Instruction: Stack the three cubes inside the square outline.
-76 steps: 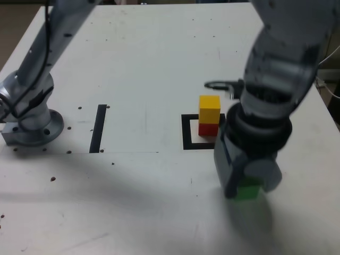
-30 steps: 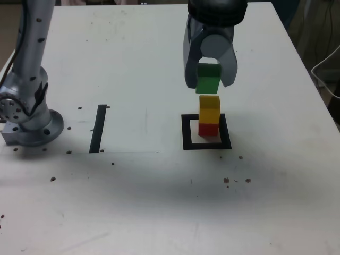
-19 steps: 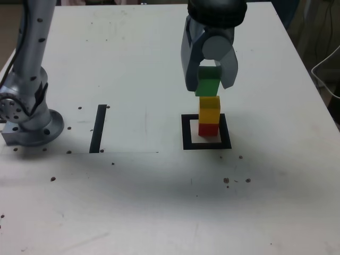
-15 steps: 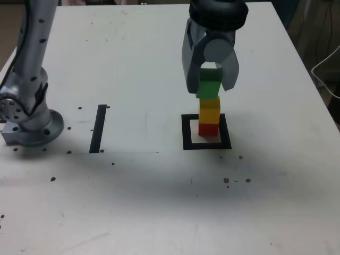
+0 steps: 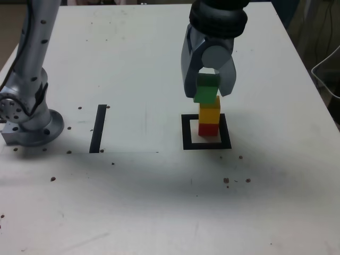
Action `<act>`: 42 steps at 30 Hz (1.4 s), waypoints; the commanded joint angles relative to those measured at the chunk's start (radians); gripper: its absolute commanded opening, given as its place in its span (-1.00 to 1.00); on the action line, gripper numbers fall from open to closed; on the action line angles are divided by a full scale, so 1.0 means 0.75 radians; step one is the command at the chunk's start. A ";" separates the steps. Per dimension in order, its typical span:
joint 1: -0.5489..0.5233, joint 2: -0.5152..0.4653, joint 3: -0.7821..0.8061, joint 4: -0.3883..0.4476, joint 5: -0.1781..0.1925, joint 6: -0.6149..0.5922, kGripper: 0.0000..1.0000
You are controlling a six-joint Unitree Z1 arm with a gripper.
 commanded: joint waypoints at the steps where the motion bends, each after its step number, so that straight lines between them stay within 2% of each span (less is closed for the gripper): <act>1: 0.001 0.010 0.000 0.016 -0.004 0.005 0.62; 3: 0.001 0.016 0.001 0.017 -0.006 0.007 0.89; 6: 0.001 0.020 0.000 0.016 -0.006 0.009 0.99; 24: 0.001 0.014 -0.004 0.015 0.018 0.021 0.99; 42: 0.001 -0.100 0.071 0.026 0.013 0.023 0.99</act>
